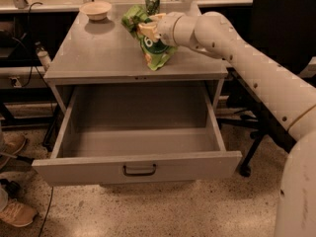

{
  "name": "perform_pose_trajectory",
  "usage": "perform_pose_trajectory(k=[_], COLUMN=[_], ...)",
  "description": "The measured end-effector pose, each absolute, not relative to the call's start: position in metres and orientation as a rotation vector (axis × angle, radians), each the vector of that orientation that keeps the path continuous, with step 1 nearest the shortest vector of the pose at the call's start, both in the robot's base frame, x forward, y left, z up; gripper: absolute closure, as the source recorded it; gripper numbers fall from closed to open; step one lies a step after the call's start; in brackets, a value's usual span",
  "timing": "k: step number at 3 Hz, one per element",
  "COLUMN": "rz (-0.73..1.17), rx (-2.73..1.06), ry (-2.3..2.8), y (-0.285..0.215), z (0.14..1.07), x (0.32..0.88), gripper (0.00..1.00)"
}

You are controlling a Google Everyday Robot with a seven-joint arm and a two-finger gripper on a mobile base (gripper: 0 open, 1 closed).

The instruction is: Pick green rice chip bag from top drawer and place on counter

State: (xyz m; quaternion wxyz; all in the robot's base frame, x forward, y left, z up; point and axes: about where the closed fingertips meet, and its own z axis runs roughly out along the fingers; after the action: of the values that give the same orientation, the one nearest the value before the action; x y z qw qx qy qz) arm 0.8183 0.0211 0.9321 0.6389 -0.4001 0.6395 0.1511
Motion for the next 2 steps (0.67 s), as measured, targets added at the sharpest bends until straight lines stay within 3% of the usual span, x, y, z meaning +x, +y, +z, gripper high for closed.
perform_pose_trajectory(k=[2], rz=[0.413], rx=[-0.948], ry=[1.515], y=[0.039], z=[0.905], x=[0.83], gripper=[0.02])
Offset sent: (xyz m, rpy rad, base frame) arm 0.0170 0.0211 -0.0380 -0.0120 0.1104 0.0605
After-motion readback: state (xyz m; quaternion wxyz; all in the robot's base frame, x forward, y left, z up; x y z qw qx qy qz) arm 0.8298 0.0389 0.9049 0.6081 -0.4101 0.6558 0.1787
